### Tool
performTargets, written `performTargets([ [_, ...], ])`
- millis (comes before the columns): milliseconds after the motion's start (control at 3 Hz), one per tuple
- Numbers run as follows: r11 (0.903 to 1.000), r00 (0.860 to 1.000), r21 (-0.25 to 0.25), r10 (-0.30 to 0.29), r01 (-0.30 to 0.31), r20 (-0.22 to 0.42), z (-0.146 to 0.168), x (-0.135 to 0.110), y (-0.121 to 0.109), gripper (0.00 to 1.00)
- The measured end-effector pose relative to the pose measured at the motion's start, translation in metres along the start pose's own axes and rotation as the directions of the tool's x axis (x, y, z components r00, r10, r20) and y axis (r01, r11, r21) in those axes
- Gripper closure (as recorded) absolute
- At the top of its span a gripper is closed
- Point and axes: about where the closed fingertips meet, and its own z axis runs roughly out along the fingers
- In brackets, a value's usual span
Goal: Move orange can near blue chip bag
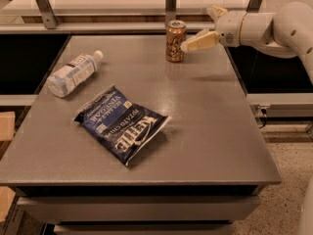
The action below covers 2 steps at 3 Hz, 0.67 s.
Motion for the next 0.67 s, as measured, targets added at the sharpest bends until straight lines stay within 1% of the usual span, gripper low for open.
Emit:
performTargets([
  [667, 0.9992, 1.0, -0.034, 0.023, -0.023, 0.008, 0.015, 0.0082, -0.0115, 0.0],
])
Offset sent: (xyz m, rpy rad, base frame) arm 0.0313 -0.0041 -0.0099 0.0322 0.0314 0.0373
